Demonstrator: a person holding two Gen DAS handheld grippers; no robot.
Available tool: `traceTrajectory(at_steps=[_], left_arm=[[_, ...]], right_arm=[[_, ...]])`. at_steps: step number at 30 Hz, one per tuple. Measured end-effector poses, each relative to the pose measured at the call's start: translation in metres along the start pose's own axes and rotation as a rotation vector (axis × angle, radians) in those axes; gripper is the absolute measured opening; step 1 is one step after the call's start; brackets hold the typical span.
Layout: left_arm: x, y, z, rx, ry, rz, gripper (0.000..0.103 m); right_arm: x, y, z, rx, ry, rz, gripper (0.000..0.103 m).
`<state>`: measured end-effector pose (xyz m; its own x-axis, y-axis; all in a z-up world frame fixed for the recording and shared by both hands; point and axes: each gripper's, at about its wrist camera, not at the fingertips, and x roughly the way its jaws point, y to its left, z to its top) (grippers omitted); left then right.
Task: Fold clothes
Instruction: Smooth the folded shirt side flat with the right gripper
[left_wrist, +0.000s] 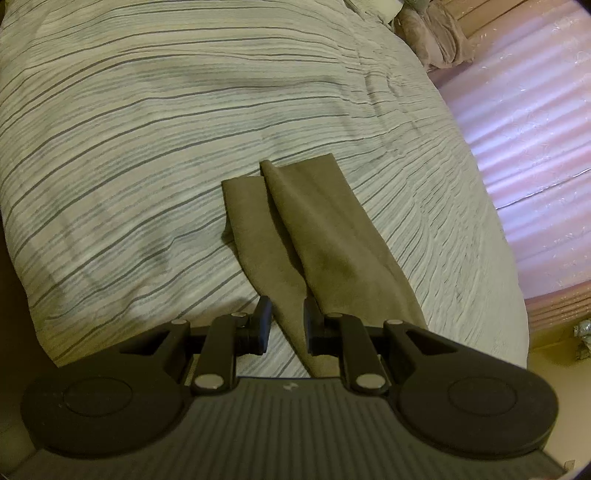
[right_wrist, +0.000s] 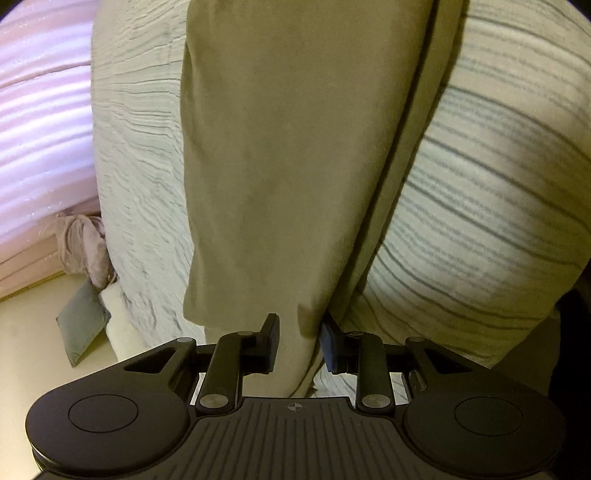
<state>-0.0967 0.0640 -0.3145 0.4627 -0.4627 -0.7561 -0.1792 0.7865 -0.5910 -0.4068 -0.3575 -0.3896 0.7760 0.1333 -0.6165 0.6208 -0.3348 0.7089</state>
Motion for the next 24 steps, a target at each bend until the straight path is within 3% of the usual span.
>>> traceTrajectory(at_steps=[6,11,20,21,22,23,24], left_arm=[[0.004,0.0,0.007,-0.008,-0.004,-0.003,0.013],[0.01,0.0,0.013,-0.019,-0.008,-0.011,0.013],[0.035,0.009,0.041,-0.154,-0.091,-0.029,0.022],[0.039,0.01,0.044,-0.168,-0.098,-0.033,0.022],[0.044,0.01,0.047,-0.176,-0.102,-0.035,0.022],[0.048,0.01,0.05,-0.174,-0.1,-0.042,0.021],[0.051,0.009,0.053,-0.165,-0.094,-0.054,0.003]], right_arm=[[-0.007,0.004,-0.006,-0.015,0.026,0.039,0.029],[0.0,-0.004,0.0,-0.002,0.007,-0.003,0.029],[0.001,-0.004,0.003,-0.014,-0.014,-0.02,0.029],[0.001,-0.003,0.004,-0.023,-0.018,-0.02,0.027],[0.002,0.0,0.004,-0.035,-0.021,-0.023,0.015],[0.003,0.002,0.005,-0.049,-0.023,-0.027,0.01],[0.002,0.004,0.005,-0.065,-0.027,-0.033,0.009]])
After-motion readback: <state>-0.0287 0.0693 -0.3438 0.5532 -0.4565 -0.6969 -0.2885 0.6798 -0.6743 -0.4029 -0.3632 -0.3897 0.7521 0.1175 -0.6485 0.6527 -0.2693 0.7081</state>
